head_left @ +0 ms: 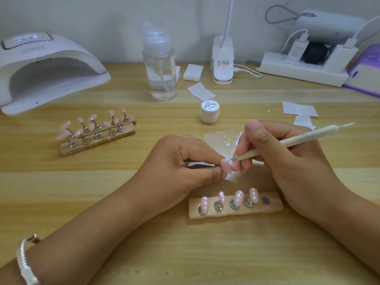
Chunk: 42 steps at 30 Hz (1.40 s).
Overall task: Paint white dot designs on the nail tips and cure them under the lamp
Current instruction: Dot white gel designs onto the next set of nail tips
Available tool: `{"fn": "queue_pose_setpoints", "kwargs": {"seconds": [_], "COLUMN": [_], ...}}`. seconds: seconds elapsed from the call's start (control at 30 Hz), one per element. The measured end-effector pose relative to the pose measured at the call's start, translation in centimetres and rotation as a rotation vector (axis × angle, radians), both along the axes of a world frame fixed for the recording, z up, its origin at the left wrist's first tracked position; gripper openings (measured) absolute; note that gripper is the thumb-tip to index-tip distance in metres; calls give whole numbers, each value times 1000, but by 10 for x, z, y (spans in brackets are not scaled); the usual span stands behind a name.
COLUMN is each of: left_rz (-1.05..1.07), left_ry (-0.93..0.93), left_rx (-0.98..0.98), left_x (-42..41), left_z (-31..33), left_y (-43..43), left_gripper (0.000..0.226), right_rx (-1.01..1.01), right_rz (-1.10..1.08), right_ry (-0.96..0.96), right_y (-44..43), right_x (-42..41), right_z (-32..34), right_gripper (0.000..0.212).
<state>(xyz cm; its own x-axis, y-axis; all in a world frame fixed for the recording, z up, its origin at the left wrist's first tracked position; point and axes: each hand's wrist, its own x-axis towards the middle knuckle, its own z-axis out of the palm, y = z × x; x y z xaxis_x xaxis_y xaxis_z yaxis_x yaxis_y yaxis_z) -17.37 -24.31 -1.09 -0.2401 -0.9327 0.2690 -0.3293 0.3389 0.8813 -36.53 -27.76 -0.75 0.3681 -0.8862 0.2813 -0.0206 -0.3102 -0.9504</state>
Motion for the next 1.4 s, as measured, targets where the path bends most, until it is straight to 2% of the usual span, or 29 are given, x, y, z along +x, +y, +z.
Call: {"fn": "queue_pose_setpoints", "kwargs": {"seconds": [1.0,1.17,1.4], "left_rz": [1,1,11], "left_ry": [-43,-38,-48], "left_rx": [-44,-31,-18], "left_x": [1,2,3], "left_z": [-2,-2,-3], "left_y": [0,-1,-1], "left_gripper": [9,10,9], "right_rx": [-9,17,-54], "right_rz": [4,2,-40], "right_ry": [34,-56,-101], "right_y": [1,-1,0], "right_x": [0,0,0], "right_z": [0,-1,0], "right_gripper": [39,42,42]}}
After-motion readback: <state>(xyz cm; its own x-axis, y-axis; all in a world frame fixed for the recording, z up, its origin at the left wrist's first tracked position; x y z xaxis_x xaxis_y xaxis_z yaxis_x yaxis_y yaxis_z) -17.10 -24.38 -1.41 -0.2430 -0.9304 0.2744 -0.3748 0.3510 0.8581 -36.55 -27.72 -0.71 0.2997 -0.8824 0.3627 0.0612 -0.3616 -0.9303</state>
